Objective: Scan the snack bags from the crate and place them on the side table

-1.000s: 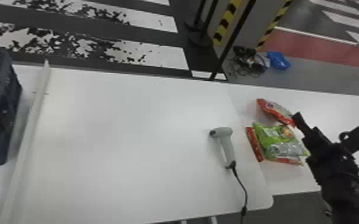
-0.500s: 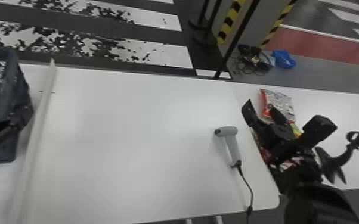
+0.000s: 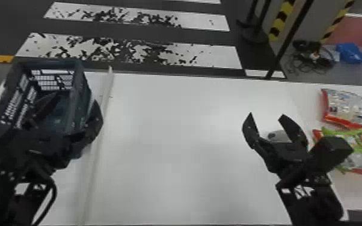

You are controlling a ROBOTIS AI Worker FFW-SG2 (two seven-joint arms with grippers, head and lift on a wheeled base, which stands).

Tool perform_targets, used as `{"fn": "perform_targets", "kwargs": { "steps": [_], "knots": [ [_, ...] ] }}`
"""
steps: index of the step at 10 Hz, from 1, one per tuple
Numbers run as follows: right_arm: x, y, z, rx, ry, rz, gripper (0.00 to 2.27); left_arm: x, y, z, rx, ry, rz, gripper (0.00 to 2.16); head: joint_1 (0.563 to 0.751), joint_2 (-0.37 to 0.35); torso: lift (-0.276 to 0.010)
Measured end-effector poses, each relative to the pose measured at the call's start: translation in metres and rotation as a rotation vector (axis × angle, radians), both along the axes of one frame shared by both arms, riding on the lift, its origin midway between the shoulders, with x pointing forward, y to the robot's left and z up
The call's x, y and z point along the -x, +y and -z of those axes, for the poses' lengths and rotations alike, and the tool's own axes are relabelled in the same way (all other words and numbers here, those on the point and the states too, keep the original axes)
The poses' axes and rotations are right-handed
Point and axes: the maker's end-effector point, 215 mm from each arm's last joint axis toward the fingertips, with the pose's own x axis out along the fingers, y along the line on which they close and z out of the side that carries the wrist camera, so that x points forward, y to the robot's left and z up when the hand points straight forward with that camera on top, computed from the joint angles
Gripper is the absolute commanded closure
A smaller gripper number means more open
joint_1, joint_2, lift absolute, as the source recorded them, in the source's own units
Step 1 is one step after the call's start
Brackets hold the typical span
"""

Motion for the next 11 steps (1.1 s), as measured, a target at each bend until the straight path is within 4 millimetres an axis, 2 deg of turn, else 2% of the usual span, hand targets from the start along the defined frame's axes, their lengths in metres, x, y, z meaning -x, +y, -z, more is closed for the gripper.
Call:
{"fn": "perform_targets", "kwargs": {
  "steps": [2, 4, 11],
  "knots": [
    [0.012, 0.036, -0.006, 0.041, -0.039, 0.001, 0.04, 0.010, -0.009, 0.010, 0.008, 0.021, 0.010, 0.13, 0.695, -0.028, -0.094],
    [0.023, 0.058, -0.021, 0.072, -0.102, -0.021, 0.04, 0.021, -0.014, 0.008, 0.011, 0.001, 0.009, 0.13, 0.695, -0.003, -0.094],
    [0.035, 0.060, -0.023, 0.065, -0.122, -0.025, 0.04, 0.038, -0.010, 0.008, -0.006, 0.006, -0.013, 0.13, 0.695, 0.006, -0.094]
  ]
}}
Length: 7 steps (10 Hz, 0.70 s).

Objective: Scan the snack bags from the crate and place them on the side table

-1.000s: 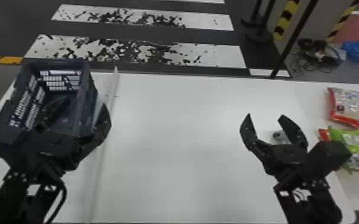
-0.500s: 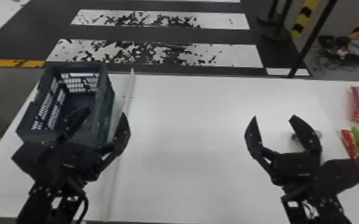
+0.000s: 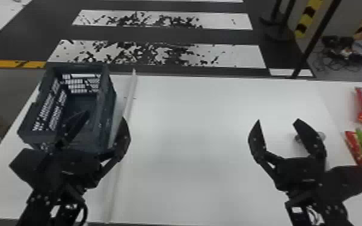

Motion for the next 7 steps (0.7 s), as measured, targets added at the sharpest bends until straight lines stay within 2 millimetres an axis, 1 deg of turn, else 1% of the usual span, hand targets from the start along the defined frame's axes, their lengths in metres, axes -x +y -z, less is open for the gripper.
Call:
{"fn": "perform_targets", "kwargs": {
  "steps": [4, 7],
  "knots": [
    [0.0057, -0.0009, -0.0019, -0.009, -0.016, 0.004, 0.04, 0.0017, -0.0076, 0.0033, -0.006, 0.008, 0.004, 0.13, 0.695, -0.006, -0.094],
    [0.0069, 0.0000, 0.0002, -0.014, -0.014, 0.003, 0.04, 0.0018, -0.0075, 0.0060, -0.007, 0.016, 0.003, 0.13, 0.695, -0.005, -0.094]
  ]
}}
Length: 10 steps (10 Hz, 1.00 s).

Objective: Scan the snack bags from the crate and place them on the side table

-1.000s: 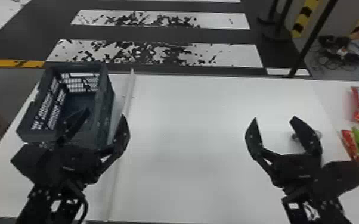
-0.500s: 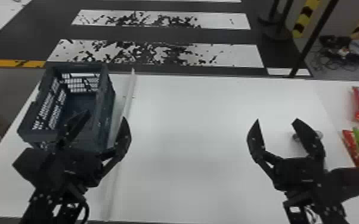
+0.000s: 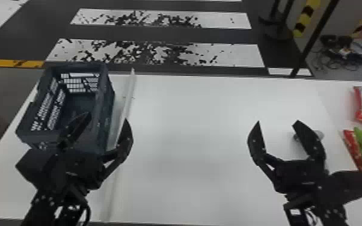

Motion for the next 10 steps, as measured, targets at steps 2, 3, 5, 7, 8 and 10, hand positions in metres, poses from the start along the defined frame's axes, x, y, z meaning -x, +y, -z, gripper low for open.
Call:
{"fn": "perform_targets", "kwargs": {
  "steps": [2, 3, 5, 7, 8, 10],
  "knots": [
    [0.0007, 0.0026, 0.0003, -0.005, 0.001, -0.004, 0.04, -0.0012, 0.0001, 0.0024, 0.001, 0.004, 0.000, 0.13, 0.695, -0.001, -0.094],
    [0.0011, 0.0028, -0.0001, -0.005, 0.000, -0.004, 0.04, -0.0014, 0.0001, 0.0023, 0.001, 0.004, 0.000, 0.13, 0.695, 0.000, -0.094],
    [0.0026, 0.0031, -0.0018, -0.010, -0.007, -0.004, 0.04, -0.0005, 0.0000, 0.0019, 0.001, 0.004, 0.000, 0.13, 0.695, 0.000, -0.094],
    [0.0041, 0.0037, -0.0034, -0.012, -0.012, -0.004, 0.04, 0.0015, 0.0000, 0.0020, 0.002, 0.005, 0.000, 0.13, 0.695, 0.001, -0.094],
    [0.0045, 0.0041, -0.0038, -0.013, -0.013, -0.005, 0.04, 0.0027, -0.0001, 0.0022, 0.002, 0.005, 0.000, 0.13, 0.695, 0.001, -0.094],
    [0.0052, 0.0055, -0.0048, -0.015, -0.014, -0.007, 0.04, 0.0041, -0.0001, 0.0018, 0.003, 0.004, 0.000, 0.13, 0.695, 0.003, -0.094]
  ]
}}
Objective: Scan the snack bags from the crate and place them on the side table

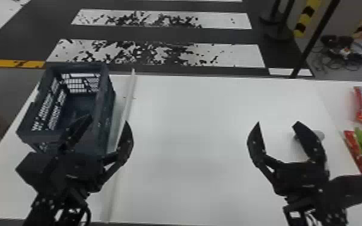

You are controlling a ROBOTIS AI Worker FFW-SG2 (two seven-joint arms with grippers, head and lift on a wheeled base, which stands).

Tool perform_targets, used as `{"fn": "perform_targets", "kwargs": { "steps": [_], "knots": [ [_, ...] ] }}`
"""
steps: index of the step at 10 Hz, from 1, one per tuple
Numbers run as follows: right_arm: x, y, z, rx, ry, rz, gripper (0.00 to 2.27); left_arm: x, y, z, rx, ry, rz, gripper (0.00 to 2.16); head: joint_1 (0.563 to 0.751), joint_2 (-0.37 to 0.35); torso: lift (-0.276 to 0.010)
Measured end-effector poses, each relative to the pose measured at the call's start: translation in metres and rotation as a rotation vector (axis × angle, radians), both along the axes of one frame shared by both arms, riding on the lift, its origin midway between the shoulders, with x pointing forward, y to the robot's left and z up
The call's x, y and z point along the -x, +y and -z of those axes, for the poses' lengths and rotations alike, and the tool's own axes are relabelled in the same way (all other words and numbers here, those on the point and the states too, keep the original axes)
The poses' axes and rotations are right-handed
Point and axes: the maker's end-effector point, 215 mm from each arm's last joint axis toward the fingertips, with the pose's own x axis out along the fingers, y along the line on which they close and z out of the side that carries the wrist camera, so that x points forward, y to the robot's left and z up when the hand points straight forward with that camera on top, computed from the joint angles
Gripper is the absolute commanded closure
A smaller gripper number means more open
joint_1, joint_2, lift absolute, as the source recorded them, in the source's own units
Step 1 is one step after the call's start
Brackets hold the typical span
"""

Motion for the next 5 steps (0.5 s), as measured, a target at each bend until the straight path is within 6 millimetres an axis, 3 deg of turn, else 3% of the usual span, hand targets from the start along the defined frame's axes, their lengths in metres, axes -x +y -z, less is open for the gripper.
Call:
{"fn": "perform_targets", "kwargs": {
  "steps": [5],
  "knots": [
    [0.0031, 0.0012, -0.0061, -0.003, -0.018, -0.003, 0.04, 0.0018, -0.0002, -0.0034, 0.007, -0.011, 0.001, 0.13, 0.695, 0.004, -0.094]
  ]
}}
